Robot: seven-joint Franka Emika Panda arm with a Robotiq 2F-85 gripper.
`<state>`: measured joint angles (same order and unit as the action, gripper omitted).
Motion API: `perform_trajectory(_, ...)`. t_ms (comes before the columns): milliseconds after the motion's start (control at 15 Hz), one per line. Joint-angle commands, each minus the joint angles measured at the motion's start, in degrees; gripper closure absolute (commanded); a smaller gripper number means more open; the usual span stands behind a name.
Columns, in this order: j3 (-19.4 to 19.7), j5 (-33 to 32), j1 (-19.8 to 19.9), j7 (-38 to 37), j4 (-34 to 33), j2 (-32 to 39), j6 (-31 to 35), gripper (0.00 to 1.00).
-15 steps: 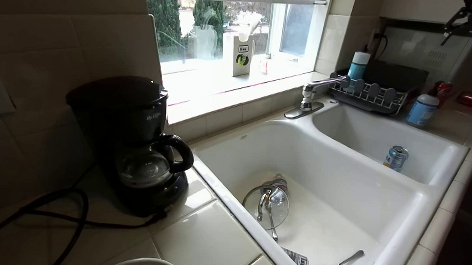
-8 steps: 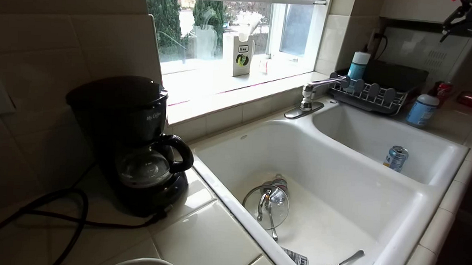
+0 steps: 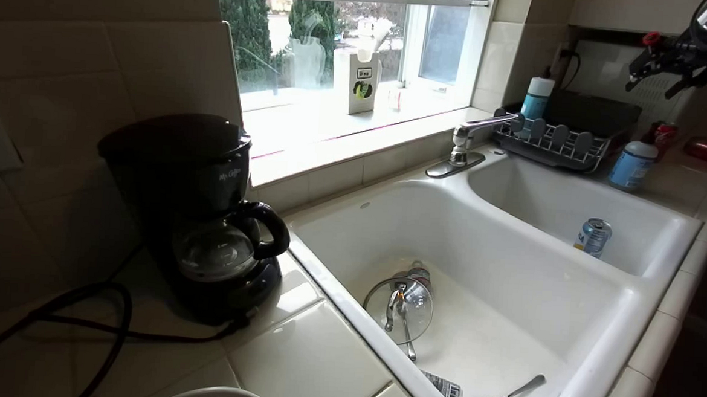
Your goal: Push down on the bottle
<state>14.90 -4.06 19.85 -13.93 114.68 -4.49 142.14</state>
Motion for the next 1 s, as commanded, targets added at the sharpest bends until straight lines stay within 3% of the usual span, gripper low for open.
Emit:
perform_trajectory(0,2.0,8.2,-1.3,12.0,-4.4,3.3,-4.4,0.42)
perform_trajectory(333,3.9,12.1,0.2,16.0,-10.6,7.2,-14.1,0.8)
perform_trajectory(467,4.5,12.0,0.6,15.8,-12.2,8.4,-14.4,0.96)
perform_trajectory(533,4.7,11.5,0.8,15.5,-12.9,8.9,-13.6,1.0)
perform_trajectory(933,5.1,9.2,1.6,14.9,-17.2,12.1,-17.0,1.0)
